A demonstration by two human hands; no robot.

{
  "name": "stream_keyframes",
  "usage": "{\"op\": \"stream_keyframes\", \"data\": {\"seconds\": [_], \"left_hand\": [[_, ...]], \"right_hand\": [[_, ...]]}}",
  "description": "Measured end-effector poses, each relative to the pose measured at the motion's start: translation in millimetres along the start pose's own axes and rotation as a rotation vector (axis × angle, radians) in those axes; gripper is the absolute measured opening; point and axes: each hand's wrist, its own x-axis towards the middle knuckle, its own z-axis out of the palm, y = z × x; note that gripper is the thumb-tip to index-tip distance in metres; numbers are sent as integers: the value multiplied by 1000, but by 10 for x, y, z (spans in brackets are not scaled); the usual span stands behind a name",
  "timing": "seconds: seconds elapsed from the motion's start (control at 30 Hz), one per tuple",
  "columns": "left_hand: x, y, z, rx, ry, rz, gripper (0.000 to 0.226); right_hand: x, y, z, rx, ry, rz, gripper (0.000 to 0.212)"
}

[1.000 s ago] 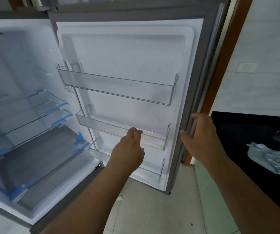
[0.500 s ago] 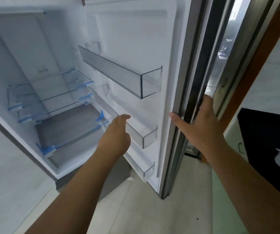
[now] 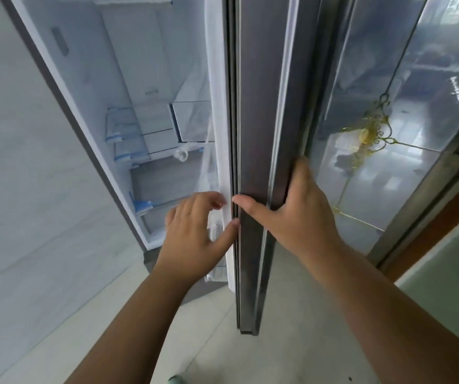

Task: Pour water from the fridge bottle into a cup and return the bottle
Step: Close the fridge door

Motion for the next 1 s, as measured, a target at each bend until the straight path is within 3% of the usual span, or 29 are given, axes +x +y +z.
{"op": "stream_keyframes", "data": {"seconds": [0.3, 0.47, 0.6, 0.73, 0.83, 1.0], "left_hand": [[-218, -481, -468, -67, 82, -272, 63], [-201, -804, -681, -105, 215, -422, 48], [-107, -1123, -833, -70, 151, -458, 51], [122, -1590, -1019, -48, 160, -516, 51], [365, -1975, -1186, -42, 146, -561, 31], [683, -2561, -1317, -44, 103, -519, 27]], "right_hand": [[240, -642, 668, 144, -302, -132, 58], [493, -1013, 992, 74, -442, -254, 44], [708, -1223, 1333, -9, -453, -368, 29], [889, -1324, 1651, -112, -354, -413, 46], [986, -1403, 1935, -197, -411, -367, 62], [1127, -1574, 2406, -240, -448, -315, 72]]}}
